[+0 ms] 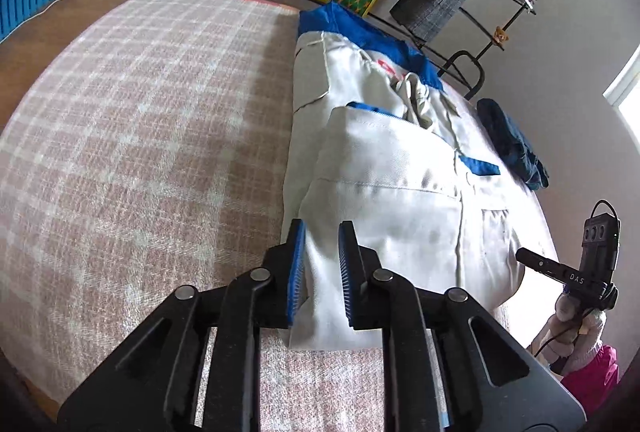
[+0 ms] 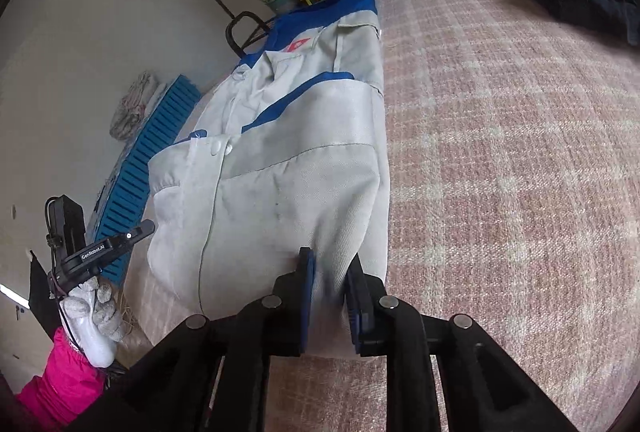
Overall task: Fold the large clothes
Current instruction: 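Lower the folded hem onto the jacket and open both tools, then withdraw both tools upward from the folded jacket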
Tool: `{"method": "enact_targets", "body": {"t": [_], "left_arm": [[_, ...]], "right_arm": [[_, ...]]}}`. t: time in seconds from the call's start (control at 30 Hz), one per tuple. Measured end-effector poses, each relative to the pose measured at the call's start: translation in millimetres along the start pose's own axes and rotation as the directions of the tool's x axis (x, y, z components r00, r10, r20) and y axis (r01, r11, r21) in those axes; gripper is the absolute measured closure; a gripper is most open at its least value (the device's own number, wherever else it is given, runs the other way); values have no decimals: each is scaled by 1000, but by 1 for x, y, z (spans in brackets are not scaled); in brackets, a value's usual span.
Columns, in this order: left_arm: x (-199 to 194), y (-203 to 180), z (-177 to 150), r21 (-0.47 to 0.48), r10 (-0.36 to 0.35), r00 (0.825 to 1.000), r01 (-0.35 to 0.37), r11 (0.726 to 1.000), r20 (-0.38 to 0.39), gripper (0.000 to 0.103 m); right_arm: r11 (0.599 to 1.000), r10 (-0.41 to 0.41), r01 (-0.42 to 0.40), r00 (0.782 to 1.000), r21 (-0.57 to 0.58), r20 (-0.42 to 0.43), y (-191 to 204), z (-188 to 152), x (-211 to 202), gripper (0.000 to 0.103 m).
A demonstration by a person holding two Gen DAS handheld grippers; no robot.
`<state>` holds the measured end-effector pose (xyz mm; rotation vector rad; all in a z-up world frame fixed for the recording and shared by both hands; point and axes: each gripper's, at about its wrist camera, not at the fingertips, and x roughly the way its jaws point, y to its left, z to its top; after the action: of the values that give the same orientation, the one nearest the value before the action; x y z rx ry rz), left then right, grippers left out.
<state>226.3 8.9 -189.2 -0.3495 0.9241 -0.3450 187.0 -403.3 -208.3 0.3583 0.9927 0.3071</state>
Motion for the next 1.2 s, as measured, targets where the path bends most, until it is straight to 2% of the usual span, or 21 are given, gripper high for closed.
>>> {"method": "enact_targets", "body": {"t": [0.13, 0.2, 0.23, 0.3, 0.33, 0.37, 0.43, 0.5, 0.57, 0.63, 0.77, 0.83, 0.93, 1.03, 1.1, 1.13, 1.2], "left_arm": [[2, -24, 6, 102, -18, 1000, 17, 995, 14, 85], [11, -32, 12, 114, -20, 1000, 19, 993, 4, 85], [16, -35, 15, 113, -15, 1000, 15, 993, 0, 85], [25, -38, 19, 115, -6, 1000, 7, 993, -10, 85], [31, -40, 21, 122, 1, 1000, 1, 992, -23, 85], [37, -41, 23, 132, 13, 999, -10, 991, -29, 85], [48, -42, 25, 145, 30, 999, -25, 989, -30, 85], [58, -41, 25, 155, 43, 998, -37, 987, -37, 85], [69, -42, 23, 178, 63, 997, -53, 983, -52, 83], [77, -41, 20, 196, 82, 995, -68, 978, -61, 82], [82, -45, 13, 261, 112, 993, -100, 960, -33, 81], [81, -47, 13, 283, 122, 992, -109, 953, -29, 80], [72, -50, 16, 263, 157, 987, -145, 954, -26, 80], [44, -60, 17, 256, 174, 984, -179, 950, 42, 79], [19, -68, 17, 252, 159, 983, -177, 951, 90, 68], [4, -73, 16, 253, 151, 981, -177, 951, 120, 58], [-25, -85, 11, 269, 122, 977, -167, 949, 173, 55]], "right_arm": [[994, -30, 35, 998, -99, 51, 23, 5, -8, 82], [981, -97, 108, 993, -164, 74, 37, 8, -4, 76], [964, -174, 188, 981, -188, 85, 42, 11, -1, 75], [910, -338, 345, 938, -231, 72, 45, 15, 7, 75], [897, -375, 382, 924, -221, 76, 42, 16, 4, 75], [908, -361, 372, 928, -195, 90, 39, 18, -1, 75], [940, -281, 299, 952, -165, 124, 38, 24, -13, 75], [957, -185, 214, 970, -194, 156, 44, 28, -15, 71], [957, -119, 156, 980, -244, 163, 54, 28, -7, 68], [949, -133, 163, 983, -268, 128, 60, 29, 15, 68], [955, -189, 188, 982, -227, 19, 43, 27, 55, 72], [943, -211, 211, 977, -256, 30, 45, 25, 58, 72], [933, -265, 259, 964, -250, 11, 57, 28, 52, 71], [925, -269, 279, 960, -256, 77, 77, 27, 28, 70], [913, -278, 307, 950, -267, 139, 94, 25, 6, 64], [910, -279, 316, 946, -268, 167, 102, 24, -6, 63], [900, -286, 340, 933, -273, 220, 119, 20, -29, 63]]}}
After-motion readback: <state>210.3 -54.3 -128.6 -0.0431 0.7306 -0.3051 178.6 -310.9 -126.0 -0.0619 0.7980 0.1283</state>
